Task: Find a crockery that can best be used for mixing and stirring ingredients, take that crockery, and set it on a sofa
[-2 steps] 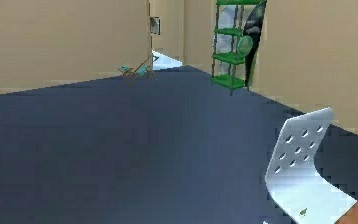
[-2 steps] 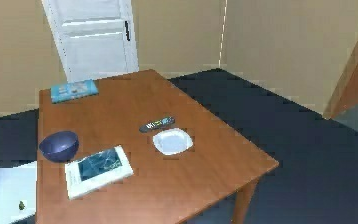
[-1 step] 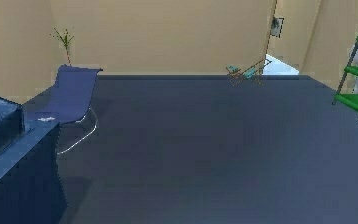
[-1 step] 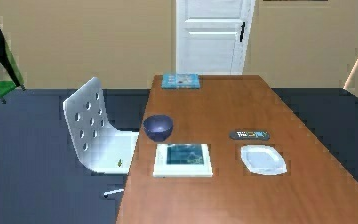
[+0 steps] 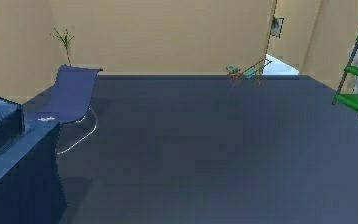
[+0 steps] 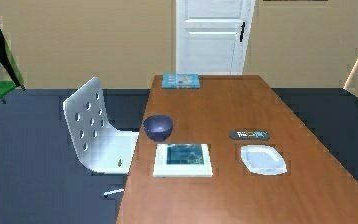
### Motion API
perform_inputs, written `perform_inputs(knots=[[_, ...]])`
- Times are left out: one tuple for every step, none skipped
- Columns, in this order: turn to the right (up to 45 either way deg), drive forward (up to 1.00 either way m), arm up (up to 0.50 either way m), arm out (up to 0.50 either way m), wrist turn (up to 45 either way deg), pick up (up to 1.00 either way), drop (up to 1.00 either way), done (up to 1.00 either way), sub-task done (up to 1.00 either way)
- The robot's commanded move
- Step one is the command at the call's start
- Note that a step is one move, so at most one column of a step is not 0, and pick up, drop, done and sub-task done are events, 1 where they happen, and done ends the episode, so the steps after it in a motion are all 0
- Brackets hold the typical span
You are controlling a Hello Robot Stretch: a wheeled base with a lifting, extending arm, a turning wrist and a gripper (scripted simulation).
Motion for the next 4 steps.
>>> perform_inputs(knots=[[0.0, 0.0, 0.38, 0.0, 0.0, 0.0, 0.0, 0.0, 0.0], [0.0, 0.0, 0.0, 0.48, 0.0, 0.0, 0.0, 0.0, 0.0], [0.0, 0.0, 0.0, 0.0, 45.0, 0.0, 0.0, 0.0, 0.0], [0.0, 0.0, 0.0, 0.0, 45.0, 0.0, 0.0, 0.0, 0.0]])
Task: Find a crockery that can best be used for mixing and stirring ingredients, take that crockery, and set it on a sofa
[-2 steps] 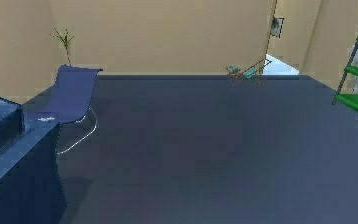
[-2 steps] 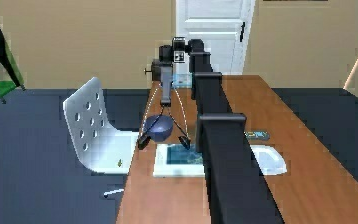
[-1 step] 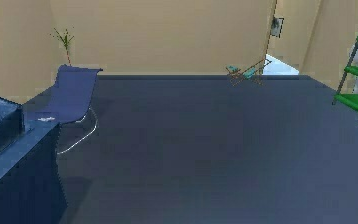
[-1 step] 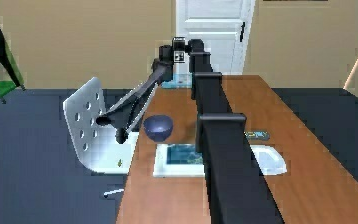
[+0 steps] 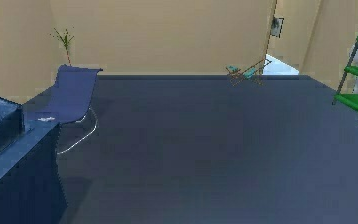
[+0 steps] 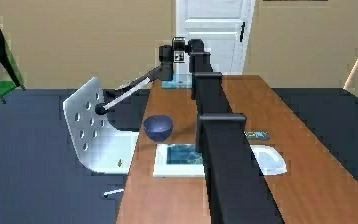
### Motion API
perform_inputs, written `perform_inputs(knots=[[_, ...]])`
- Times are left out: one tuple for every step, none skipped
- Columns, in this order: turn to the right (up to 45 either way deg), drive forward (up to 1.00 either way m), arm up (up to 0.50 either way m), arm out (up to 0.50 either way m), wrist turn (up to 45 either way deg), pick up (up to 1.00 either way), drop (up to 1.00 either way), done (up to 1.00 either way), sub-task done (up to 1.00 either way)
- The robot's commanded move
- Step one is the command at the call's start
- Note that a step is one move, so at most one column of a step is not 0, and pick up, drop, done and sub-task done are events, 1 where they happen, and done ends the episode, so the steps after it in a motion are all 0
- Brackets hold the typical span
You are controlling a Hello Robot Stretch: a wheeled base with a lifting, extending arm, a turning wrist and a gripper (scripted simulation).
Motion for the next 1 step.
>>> perform_inputs(knots=[[0.0, 0.0, 0.0, 0.0, 45.0, 0.0, 0.0, 0.0, 0.0]])
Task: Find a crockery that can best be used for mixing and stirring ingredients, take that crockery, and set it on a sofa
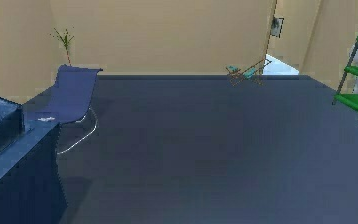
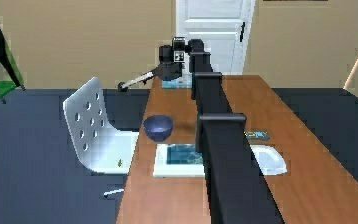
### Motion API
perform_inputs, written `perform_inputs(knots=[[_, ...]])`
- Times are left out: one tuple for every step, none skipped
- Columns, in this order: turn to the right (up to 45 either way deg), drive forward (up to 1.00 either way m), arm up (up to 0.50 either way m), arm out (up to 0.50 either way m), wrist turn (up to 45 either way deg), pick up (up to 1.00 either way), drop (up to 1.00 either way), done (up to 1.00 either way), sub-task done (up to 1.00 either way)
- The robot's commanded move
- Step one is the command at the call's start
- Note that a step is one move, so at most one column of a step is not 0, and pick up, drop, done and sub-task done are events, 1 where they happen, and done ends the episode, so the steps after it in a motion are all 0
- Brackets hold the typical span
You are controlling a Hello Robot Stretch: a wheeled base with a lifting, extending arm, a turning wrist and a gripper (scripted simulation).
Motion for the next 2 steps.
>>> perform_inputs(knots=[[0.0, 0.0, 0.0, 0.0, 30.0, 0.0, 0.0, 0.0, 0.0], [0.0, 0.0, -0.3, 0.0, 0.0, 0.0, 0.0, 0.0, 0.0]])
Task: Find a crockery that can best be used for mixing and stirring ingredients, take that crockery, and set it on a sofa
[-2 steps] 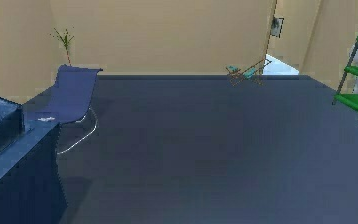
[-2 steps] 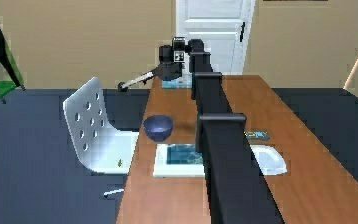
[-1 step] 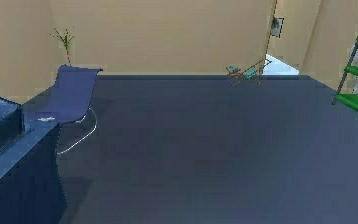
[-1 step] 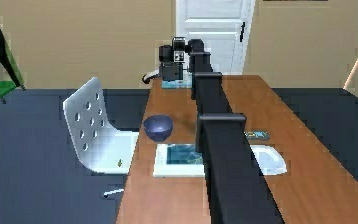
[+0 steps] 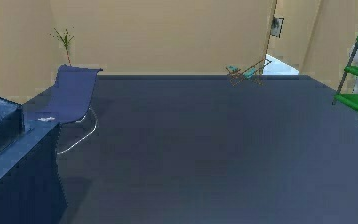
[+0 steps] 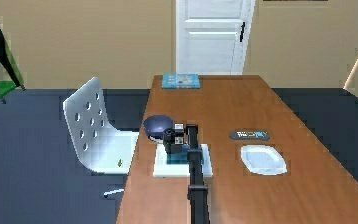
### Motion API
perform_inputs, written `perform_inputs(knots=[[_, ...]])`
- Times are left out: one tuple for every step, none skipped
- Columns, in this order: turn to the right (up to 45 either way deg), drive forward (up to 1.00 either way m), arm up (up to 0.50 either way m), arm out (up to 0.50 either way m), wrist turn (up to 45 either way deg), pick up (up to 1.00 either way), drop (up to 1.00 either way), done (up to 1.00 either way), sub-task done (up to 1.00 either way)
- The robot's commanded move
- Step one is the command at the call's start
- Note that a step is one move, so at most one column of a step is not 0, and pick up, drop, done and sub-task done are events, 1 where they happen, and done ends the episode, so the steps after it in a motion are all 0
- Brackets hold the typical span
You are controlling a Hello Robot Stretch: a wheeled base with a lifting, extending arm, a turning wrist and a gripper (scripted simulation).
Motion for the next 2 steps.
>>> perform_inputs(knots=[[0.0, 0.0, 0.0, 0.0, 0.0, 1.0, 0.0, 0.0, 0.0], [0.0, 0.0, 0.1, 0.0, 0.0, 0.0, 0.0, 0.0, 0.0]])
